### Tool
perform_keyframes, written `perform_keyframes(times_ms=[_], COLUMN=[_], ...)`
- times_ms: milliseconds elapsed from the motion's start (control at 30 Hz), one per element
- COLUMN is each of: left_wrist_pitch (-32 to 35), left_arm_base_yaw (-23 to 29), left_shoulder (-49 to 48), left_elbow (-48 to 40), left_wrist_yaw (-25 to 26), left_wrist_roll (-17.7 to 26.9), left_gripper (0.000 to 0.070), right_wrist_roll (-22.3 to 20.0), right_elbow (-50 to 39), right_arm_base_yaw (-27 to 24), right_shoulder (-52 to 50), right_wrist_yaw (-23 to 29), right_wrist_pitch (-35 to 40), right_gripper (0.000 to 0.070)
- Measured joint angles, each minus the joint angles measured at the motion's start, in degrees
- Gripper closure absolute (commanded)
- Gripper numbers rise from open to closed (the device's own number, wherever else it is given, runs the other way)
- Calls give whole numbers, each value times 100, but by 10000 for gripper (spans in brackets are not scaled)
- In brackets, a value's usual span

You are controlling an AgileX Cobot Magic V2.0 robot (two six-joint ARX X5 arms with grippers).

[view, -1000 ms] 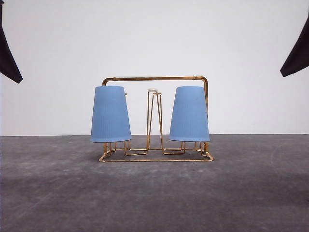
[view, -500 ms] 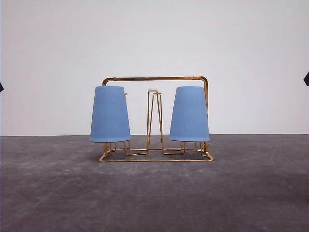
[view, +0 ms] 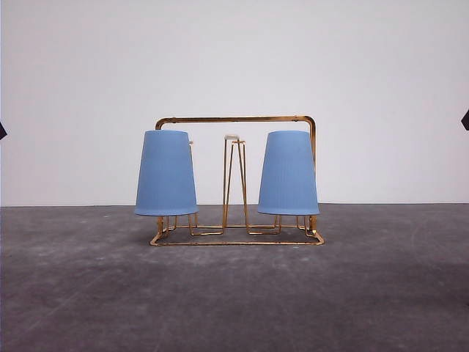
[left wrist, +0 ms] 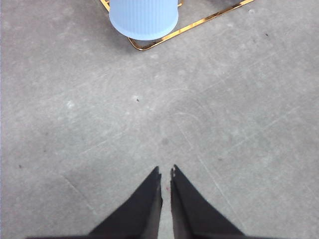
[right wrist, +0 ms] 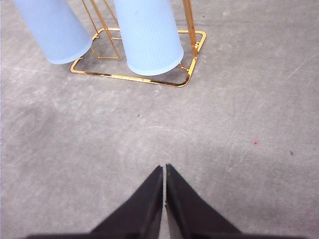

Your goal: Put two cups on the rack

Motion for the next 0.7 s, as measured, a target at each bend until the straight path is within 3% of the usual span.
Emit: perform_keyframes(times_ms=[167, 300, 433, 600, 700], left_wrist_pitch=[663, 2089, 3404, 3465, 3254], left_arm_base_yaw=[267, 728, 1179, 1535, 1694], left_shoulder=[-498, -1541, -2770, -3936, -4332], left_elbow=[-533, -1767, -2813, -3367, -3563], left_wrist_yaw=[1, -73, -509, -1177, -1252], left_wrist_roll=[-22, -192, -572, -818, -848], left_gripper=[688, 688, 688, 688, 688], right_wrist_roll=[0, 0, 0, 0, 0], right_elbow=[1, 0, 0, 0, 0], right_arm_base_yaw=[0, 0, 0, 0, 0], right_shoulder=[0, 2, 0, 0, 0], right_wrist_yaw=[0, 0, 0, 0, 0], right_wrist_pitch=[0, 0, 0, 0, 0], right_gripper=[695, 695, 695, 695, 695])
